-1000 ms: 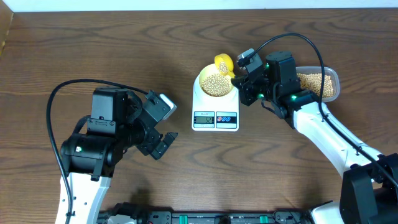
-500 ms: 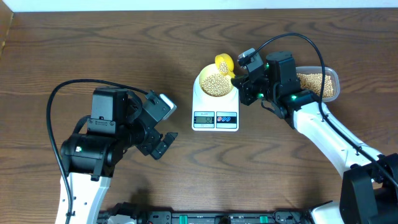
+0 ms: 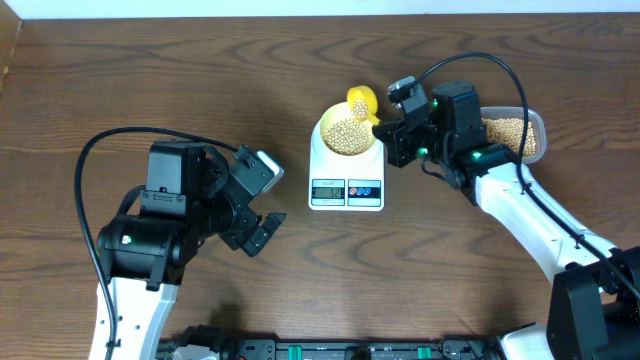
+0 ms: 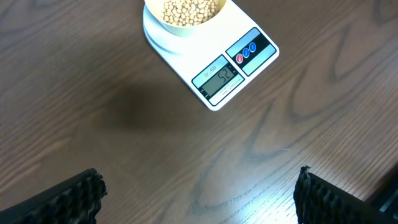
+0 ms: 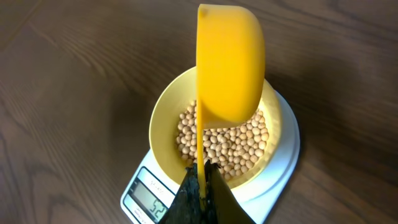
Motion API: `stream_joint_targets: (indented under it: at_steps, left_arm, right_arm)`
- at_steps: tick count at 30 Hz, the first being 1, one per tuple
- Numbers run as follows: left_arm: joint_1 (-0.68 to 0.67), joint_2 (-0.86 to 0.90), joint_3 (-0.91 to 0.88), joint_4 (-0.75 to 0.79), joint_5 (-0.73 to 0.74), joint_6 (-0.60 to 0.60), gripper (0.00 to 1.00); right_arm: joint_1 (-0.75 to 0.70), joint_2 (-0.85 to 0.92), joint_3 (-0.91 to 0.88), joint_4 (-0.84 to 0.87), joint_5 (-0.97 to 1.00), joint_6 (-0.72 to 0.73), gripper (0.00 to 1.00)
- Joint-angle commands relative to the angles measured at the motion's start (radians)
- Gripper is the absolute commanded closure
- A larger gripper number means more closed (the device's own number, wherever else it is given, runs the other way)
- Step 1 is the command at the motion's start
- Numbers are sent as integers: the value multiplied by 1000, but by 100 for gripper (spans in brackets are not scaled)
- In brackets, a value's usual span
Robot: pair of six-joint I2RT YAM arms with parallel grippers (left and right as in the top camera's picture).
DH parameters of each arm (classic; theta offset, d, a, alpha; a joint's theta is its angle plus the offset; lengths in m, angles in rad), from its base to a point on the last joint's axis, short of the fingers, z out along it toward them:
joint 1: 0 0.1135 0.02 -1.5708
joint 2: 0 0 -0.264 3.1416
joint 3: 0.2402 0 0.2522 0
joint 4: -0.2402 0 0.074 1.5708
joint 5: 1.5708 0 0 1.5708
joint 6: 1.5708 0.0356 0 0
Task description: Scoop item into bowl and weigh 50g on scale
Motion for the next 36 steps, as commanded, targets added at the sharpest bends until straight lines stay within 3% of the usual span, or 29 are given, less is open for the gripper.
stream_joint_targets:
  at_steps: [1,15,19,29,36]
  left_arm:
    - [5,0,19,1,-2,17,1]
    - [5,0,19,1,-2,18,1]
    - [5,0,19,1,-2,18,1]
    - [5,0,19,1,-2,18,1]
    - [5,0,19,1,-2,18,1]
  right_arm:
    - [-19,0,7,2,-27,60,99]
    - [-17,0,6,-94,-126,68,99]
    - [-27,0,7,-69,-196,131,99]
    - [-208,0,7,33,-684,587,99]
    - [-249,0,7,91,-877,918,99]
